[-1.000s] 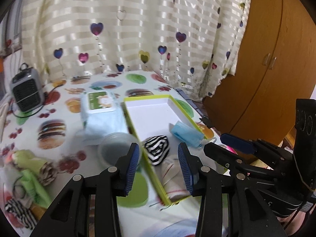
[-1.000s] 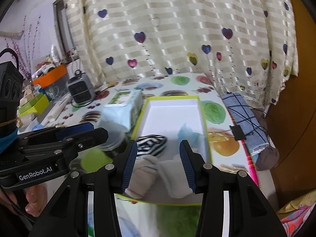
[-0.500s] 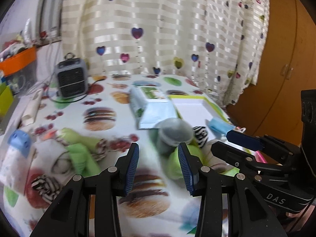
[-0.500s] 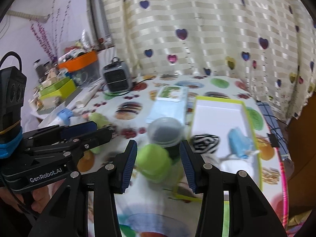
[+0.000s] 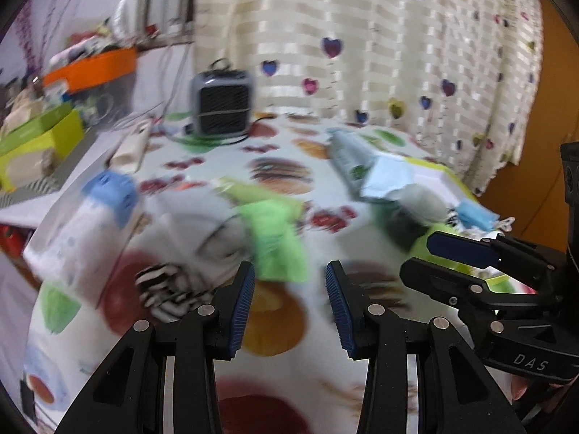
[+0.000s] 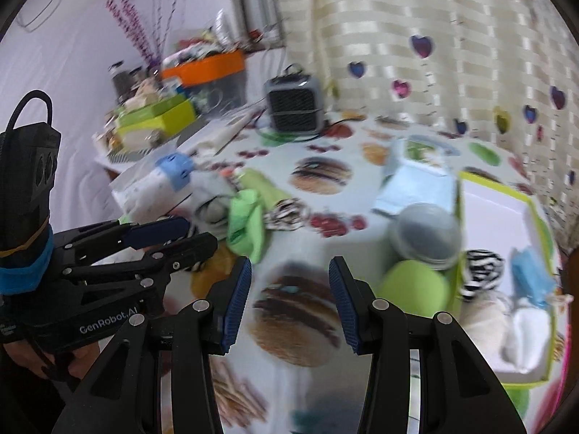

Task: Organize soft objects
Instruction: 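Move both open tools back over the pile of soft items, then grasp the black-and-white striped sock with the left tool while the right tool grasps the green cloth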

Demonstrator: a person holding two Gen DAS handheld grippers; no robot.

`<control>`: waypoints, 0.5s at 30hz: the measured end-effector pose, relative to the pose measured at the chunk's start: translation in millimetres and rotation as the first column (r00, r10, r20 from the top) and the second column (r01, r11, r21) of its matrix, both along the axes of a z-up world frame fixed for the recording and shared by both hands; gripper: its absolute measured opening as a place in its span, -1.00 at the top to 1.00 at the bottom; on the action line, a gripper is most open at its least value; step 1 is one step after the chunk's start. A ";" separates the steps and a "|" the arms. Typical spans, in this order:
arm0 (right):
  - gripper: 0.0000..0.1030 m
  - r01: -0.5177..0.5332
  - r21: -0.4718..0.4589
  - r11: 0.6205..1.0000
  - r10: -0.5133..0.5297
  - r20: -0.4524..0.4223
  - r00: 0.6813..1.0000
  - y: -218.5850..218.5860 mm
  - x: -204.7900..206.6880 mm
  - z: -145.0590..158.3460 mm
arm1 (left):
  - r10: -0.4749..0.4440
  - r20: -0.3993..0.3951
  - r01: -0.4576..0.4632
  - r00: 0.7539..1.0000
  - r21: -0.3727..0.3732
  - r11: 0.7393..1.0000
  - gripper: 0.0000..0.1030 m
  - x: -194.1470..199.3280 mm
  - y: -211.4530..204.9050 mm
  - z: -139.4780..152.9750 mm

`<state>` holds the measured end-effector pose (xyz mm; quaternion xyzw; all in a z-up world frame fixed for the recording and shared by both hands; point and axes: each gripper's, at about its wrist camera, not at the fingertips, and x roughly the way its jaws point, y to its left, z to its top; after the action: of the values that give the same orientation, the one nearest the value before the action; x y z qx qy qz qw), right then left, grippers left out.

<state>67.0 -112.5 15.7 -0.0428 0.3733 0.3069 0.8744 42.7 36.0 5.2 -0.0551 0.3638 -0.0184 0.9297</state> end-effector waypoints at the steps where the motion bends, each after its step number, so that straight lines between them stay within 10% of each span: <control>1: 0.10 -0.008 -0.001 1.000 0.008 -0.008 1.000 4.6 1.1 -3.2 | 0.012 -0.007 -0.012 1.000 0.000 1.000 0.23 -0.3 5.3 -2.1; 15: -0.04 -0.070 -0.004 0.998 0.070 -0.059 0.996 64.9 38.9 -30.5 | 0.169 -0.038 -0.171 0.985 -0.042 0.984 -0.06 3.5 74.5 -26.1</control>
<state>105.9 -47.7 -14.7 -0.0494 0.3983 0.3374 0.8515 46.3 110.5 -20.9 -0.1073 0.3734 0.0536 0.9199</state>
